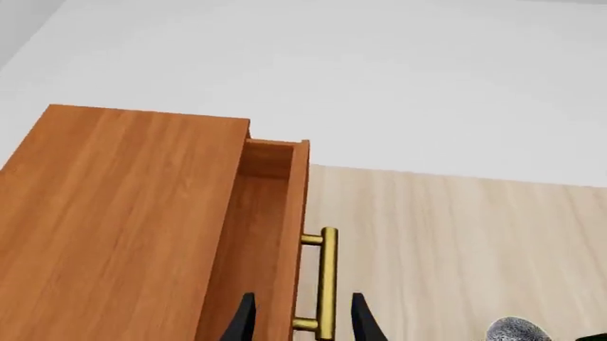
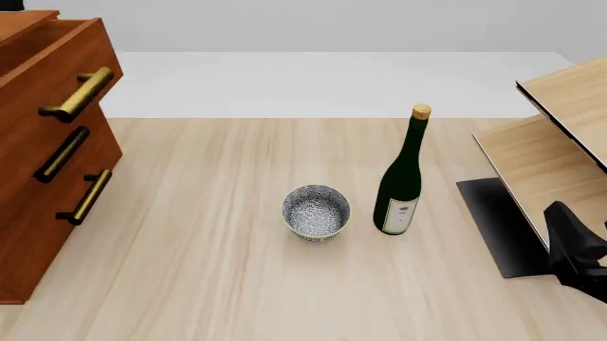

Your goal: Close the bottom drawer of the cabinet and open the top drawer.

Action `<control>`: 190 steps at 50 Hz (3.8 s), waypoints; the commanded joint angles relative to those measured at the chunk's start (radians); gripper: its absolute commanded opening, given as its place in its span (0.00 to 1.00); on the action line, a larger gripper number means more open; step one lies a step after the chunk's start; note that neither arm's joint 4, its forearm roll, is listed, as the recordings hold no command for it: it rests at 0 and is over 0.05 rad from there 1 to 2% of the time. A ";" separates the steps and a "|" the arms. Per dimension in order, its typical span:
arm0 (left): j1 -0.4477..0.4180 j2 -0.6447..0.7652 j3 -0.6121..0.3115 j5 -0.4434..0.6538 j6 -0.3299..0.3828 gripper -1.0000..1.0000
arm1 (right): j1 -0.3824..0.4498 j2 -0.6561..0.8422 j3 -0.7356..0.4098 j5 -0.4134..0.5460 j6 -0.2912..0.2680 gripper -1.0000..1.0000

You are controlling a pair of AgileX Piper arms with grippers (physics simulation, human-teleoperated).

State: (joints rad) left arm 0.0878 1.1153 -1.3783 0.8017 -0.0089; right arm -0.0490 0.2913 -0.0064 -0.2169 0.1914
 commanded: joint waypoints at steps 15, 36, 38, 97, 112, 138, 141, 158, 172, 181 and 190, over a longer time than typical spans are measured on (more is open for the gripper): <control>0.047 -0.030 0.094 -0.018 -0.034 1.00 | 0.007 -0.031 0.000 0.027 -0.009 1.00; 0.052 -0.038 0.172 -0.066 -0.062 1.00 | 0.006 -0.033 -0.001 0.030 -0.009 1.00; 0.055 -0.038 0.180 -0.070 -0.066 1.00 | 0.006 -0.031 0.000 0.029 -0.009 1.00; -0.087 0.001 0.327 -0.178 -0.187 1.00 | 0.004 -0.035 -0.001 0.030 -0.015 1.00; -0.161 0.031 0.308 -0.180 -0.215 1.00 | 0.004 -0.035 -0.002 0.031 -0.014 1.00; -0.319 0.075 0.285 -0.197 -0.264 1.00 | 0.001 -0.020 0.002 0.015 -0.009 1.00; -0.325 0.076 0.283 -0.197 -0.264 1.00 | 0.001 -0.021 0.002 0.015 -0.009 1.00; -0.405 0.089 0.278 -0.212 -0.293 1.00 | 0.001 -0.027 0.001 0.022 -0.010 1.00; -0.474 0.104 0.260 -0.223 -0.307 1.00 | 0.000 -0.021 0.001 0.017 -0.010 1.00; -0.515 0.107 0.252 -0.228 -0.318 1.00 | 0.000 -0.023 0.001 0.018 -0.012 1.00; -0.543 0.107 0.243 -0.232 -0.325 1.00 | 0.002 -0.028 0.001 0.022 -0.014 1.00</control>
State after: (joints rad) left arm -0.3542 1.2069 -1.1163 0.6013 -0.3833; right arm -0.0479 0.2657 -0.0055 -0.1967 0.1791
